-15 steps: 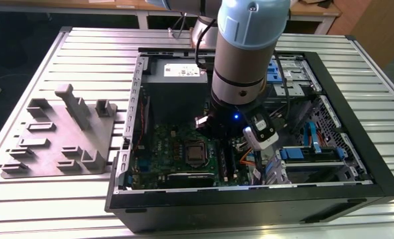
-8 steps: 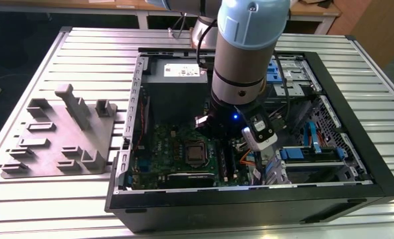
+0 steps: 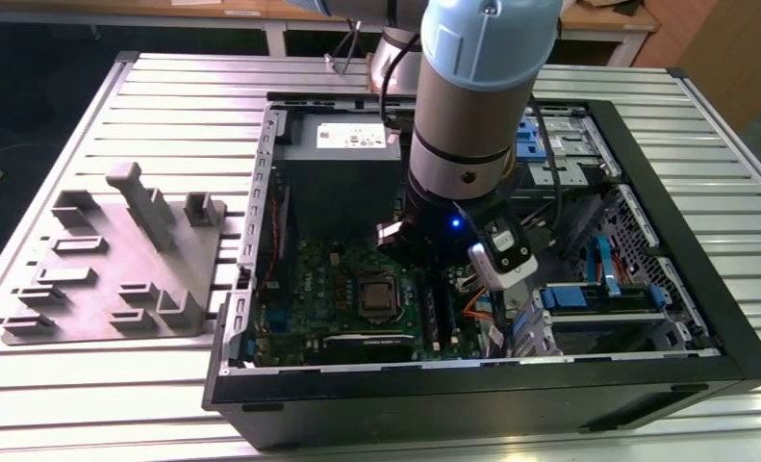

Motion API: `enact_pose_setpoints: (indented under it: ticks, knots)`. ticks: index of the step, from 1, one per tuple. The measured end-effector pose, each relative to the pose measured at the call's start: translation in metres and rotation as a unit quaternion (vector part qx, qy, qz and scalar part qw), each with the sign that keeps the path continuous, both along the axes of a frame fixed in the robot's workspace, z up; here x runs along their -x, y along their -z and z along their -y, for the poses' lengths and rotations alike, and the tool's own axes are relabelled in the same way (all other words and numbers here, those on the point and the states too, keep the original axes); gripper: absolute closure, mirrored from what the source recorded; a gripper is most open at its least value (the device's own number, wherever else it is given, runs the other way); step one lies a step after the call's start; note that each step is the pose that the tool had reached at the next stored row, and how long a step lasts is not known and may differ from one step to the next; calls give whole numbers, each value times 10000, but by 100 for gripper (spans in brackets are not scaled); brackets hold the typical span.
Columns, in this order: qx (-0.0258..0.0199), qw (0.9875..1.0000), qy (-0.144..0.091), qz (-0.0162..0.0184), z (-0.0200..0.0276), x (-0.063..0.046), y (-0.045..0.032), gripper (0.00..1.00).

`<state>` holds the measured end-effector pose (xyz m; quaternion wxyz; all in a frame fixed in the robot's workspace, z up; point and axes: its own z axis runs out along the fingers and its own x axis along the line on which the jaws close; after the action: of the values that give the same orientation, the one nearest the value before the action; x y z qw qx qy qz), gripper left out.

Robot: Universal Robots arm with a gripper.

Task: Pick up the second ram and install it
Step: 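Insert the second ram into the second slot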

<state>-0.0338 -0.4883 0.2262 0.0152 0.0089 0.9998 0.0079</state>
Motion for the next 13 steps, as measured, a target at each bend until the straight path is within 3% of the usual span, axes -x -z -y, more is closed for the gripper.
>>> enact_pose_setpoints:
  ticks: [5,13]
  knots:
    - [1,9998,191,0,0,0,2,88]
    - [2,9998,203,-1,0,0,24,88]
